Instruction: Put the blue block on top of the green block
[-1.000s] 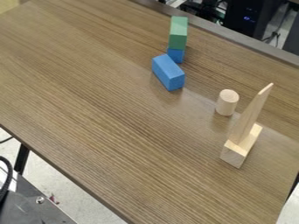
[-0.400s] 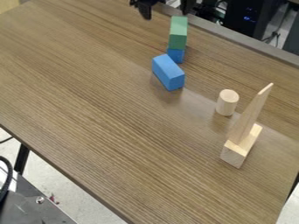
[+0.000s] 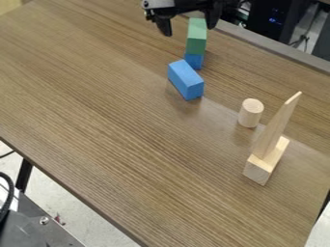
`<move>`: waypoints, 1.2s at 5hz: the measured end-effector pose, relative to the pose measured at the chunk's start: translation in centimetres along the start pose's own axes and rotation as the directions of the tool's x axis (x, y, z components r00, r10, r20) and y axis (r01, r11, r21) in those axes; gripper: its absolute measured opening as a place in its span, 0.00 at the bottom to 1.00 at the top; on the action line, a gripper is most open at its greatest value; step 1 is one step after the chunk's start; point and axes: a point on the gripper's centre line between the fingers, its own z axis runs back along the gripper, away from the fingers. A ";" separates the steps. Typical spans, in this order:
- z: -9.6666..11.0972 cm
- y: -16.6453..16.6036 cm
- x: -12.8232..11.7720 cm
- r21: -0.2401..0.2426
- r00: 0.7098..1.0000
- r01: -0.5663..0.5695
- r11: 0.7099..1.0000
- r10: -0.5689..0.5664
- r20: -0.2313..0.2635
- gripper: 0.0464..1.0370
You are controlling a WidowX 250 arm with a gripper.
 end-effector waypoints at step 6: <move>-5.0 0.4 -4.6 0.192 0.995 -0.022 0.981 0.040 -0.087 0.96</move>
